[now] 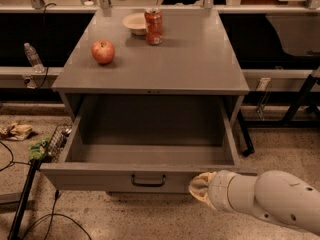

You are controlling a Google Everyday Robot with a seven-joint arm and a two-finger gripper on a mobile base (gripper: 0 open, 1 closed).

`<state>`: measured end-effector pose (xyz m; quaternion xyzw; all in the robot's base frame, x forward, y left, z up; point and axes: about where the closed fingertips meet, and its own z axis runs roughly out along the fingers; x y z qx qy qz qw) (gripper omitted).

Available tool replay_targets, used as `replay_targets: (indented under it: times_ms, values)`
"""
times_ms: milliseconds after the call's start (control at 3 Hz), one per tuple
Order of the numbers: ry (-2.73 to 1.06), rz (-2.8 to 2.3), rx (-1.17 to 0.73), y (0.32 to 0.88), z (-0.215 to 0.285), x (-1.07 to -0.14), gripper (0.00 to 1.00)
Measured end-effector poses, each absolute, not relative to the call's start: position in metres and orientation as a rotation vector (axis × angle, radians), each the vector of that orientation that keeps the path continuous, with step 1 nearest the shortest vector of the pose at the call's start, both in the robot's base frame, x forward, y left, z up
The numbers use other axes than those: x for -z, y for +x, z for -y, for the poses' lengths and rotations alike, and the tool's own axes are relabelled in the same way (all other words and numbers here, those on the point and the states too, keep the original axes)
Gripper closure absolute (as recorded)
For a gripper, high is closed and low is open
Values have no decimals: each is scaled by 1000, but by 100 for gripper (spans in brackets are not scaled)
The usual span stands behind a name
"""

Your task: Close top drawer

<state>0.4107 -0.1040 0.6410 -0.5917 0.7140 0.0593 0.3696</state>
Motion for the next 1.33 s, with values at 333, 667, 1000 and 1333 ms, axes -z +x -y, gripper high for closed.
replay_targets:
  times_ms: [333,667,1000,1333]
  values:
    - [-1519,-1776,-60,430,104,-635,100]
    - [-1512,-1748,51,450,107,-634,100]
    - [-1511,-1683,180,489,107,-638,100]
    - [-1521,-1652,222,515,106,-635,100]
